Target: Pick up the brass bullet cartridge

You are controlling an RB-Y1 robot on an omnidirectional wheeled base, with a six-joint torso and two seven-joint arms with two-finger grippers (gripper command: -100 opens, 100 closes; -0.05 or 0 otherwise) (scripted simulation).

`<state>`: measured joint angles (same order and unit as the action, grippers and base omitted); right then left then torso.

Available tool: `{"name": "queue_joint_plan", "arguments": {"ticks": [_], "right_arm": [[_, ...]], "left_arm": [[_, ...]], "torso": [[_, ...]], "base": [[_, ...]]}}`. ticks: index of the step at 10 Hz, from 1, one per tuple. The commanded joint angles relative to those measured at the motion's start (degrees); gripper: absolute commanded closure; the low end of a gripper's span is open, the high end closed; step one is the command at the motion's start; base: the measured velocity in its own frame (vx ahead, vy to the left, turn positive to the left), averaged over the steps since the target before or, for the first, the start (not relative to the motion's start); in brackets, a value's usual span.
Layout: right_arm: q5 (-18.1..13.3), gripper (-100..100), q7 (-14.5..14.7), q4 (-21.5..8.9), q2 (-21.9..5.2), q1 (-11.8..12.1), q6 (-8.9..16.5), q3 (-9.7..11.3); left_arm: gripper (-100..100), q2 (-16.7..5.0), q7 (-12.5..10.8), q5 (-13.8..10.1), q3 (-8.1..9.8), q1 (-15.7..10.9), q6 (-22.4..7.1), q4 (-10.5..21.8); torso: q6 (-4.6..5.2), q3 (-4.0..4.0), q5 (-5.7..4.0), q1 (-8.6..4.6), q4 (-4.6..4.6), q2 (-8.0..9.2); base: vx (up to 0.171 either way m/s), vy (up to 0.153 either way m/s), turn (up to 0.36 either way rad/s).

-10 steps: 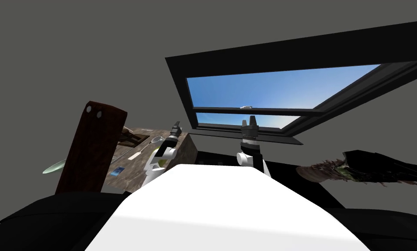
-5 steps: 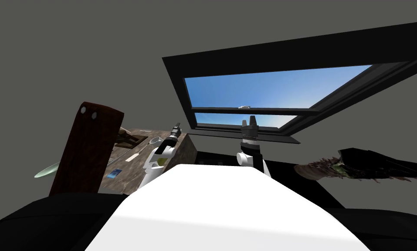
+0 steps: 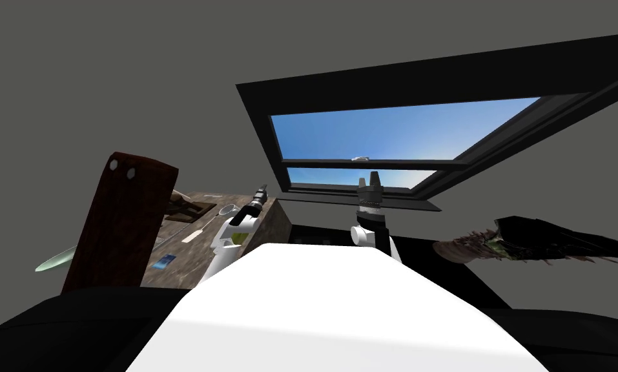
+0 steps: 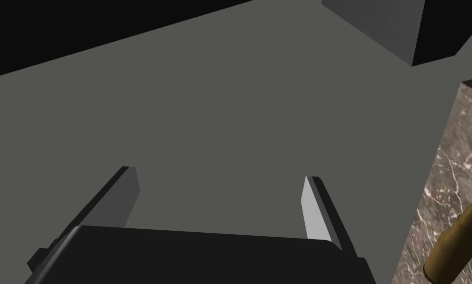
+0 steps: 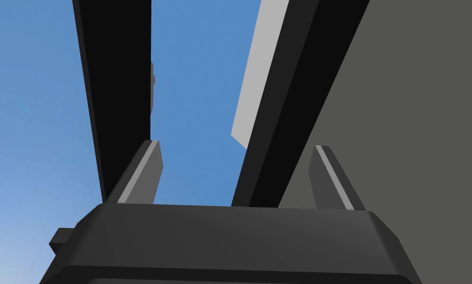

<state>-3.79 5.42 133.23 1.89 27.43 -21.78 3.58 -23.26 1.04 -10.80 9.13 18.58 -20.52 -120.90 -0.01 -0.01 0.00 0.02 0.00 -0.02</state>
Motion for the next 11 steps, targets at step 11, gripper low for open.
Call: {"name": "queue_joint_plan", "arguments": {"ticks": [11], "right_arm": [[0.0, 0, 0.0, 0.0, 0.0, 0.0, 0.0, 0.0]], "left_arm": [[-100, -3.6, 1.7, -3.6, 2.92, -3.7, -16.7, 4.9]], "torso": [[0.01, -0.01, 0.01, 0.04, 0.00, -0.01]], "base": [[0.007, 0.008, -0.036]]}}
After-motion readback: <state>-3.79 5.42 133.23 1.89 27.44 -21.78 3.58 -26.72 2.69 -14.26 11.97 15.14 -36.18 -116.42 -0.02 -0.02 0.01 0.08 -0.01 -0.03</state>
